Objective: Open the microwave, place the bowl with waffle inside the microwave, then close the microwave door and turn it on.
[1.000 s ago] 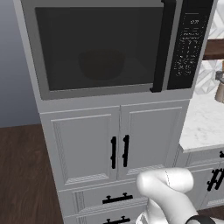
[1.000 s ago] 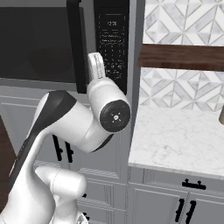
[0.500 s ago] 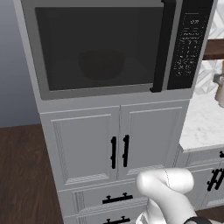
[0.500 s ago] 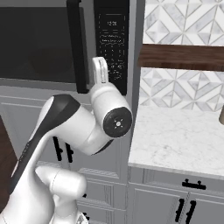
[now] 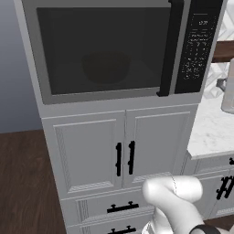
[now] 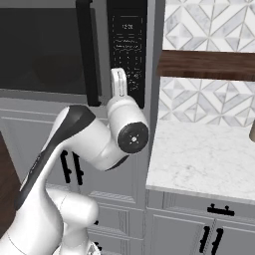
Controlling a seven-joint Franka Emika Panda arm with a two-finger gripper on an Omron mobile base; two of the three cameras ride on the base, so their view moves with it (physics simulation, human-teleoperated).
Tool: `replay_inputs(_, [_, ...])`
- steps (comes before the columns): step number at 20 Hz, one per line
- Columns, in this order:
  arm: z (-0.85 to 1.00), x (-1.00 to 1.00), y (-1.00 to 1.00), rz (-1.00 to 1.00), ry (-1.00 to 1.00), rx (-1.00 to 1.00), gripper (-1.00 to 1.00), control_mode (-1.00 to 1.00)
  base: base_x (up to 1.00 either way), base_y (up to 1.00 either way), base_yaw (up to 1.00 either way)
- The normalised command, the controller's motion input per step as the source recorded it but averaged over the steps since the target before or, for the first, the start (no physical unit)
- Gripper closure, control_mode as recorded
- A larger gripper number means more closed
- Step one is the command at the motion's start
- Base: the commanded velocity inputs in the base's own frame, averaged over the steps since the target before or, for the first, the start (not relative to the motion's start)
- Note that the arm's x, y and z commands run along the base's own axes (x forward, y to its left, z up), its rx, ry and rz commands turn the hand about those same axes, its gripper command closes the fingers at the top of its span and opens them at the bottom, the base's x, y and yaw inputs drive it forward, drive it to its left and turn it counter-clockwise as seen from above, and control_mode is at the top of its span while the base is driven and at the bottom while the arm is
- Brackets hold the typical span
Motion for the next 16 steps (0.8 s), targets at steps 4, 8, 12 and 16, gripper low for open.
replay_inputs(4, [-0.06, 0.29, -0.09, -0.03, 0.00, 0.00, 1.00, -1.00, 0.00, 0.00, 0.00])
replay_inputs(8, [-0.01, 0.38, -0.04, -0.02, 0.00, 0.01, 1.00, -1.00, 0.00, 0.00, 0.00])
replay_inputs(12, [-0.06, 0.34, -0.10, -0.02, 0.00, 0.01, 1.00, -1.00, 0.00, 0.00, 0.00])
replay_inputs(16, [-0.12, 0.34, -0.07, -0.01, 0.00, 0.00, 1.00, -1.00, 0.00, 0.00, 0.00])
